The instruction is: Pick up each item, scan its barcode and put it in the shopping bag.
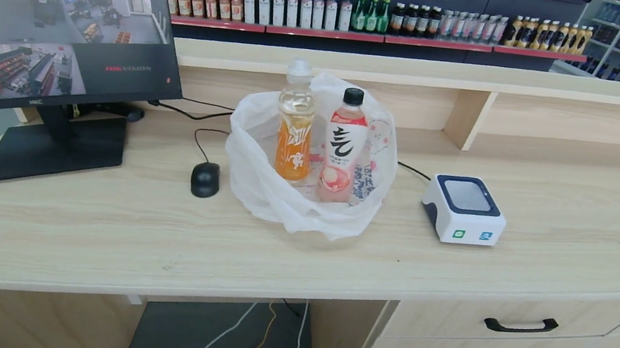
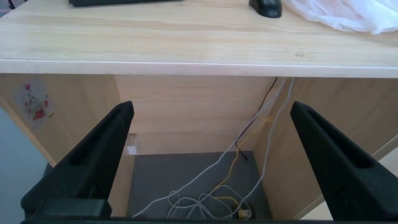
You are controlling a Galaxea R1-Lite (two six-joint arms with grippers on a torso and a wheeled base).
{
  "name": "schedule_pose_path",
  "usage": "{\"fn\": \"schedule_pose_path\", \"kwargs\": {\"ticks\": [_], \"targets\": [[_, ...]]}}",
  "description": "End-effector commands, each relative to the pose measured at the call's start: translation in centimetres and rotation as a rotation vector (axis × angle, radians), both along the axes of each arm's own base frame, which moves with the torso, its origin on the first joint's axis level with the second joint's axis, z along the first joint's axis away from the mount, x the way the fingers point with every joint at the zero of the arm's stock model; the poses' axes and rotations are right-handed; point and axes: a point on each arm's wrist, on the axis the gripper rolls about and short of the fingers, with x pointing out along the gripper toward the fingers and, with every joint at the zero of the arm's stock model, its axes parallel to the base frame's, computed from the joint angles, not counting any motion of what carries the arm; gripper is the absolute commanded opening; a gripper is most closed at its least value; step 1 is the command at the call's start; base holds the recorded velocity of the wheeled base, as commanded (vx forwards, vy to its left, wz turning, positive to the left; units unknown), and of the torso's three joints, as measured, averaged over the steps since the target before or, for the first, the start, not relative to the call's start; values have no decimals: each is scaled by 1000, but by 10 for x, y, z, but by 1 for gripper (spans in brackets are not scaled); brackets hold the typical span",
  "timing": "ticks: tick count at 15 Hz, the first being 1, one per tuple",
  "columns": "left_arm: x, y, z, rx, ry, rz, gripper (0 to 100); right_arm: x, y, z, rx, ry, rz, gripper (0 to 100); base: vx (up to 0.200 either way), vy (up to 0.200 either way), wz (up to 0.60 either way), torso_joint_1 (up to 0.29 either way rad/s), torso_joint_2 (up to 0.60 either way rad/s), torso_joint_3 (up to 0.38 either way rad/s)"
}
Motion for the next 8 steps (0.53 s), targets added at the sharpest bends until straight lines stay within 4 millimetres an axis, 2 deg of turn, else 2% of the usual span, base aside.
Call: {"fn": "schedule_pose_path", "kwargs": {"ticks": [1,2,8], "targets": [[0,0,0,-1,0,0,100,0,0,0,0,0,2,100,0,-200,600,-2,7,2],[0,0,0,0,0,0,100,0,0,0,2,0,1,100,0,-200,600,12,-2,2],[0,0,0,-3,0,0,100,0,0,0,8,0,1,100,0,-200,0,2,0,0]]}}
